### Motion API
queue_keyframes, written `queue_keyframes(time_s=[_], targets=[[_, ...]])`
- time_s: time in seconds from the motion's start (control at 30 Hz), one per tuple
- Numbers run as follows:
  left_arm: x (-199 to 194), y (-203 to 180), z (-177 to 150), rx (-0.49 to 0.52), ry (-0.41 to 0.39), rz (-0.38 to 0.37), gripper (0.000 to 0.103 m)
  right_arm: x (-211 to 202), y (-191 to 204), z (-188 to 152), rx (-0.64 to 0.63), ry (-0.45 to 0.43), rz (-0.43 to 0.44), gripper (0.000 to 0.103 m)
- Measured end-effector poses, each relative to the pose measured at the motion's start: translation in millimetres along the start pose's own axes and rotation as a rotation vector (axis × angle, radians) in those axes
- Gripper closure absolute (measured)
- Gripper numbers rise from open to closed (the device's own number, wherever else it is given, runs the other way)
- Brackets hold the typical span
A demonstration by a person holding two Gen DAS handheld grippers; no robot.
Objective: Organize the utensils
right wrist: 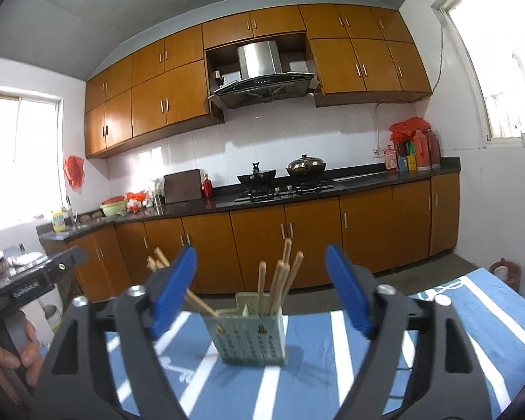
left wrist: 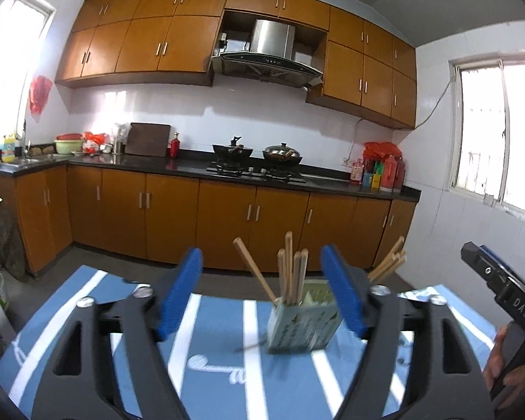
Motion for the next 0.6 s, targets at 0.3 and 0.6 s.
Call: queue_keyframes(time_s=[0.3,0.6], targets=[[-39,-5,-35,0.084,0.003,0.038,0.002,-36,0,-33,-0.069,0.013,-0.080,0.004],[-62,-10,-62,0.099,0.039,0.040,0.002,-59,1,-65,-0.123,0.067,-0.139,0.004]])
Point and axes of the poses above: each gripper's, at about its wrist camera, not at the fingertips, and x roughly the way its jaws point, y to its left, z to its top, the point moved 9 cm from there along x, roughly the way its jaws point, and after that the axes turned 9 degrees about x, right-handed, at the moved point
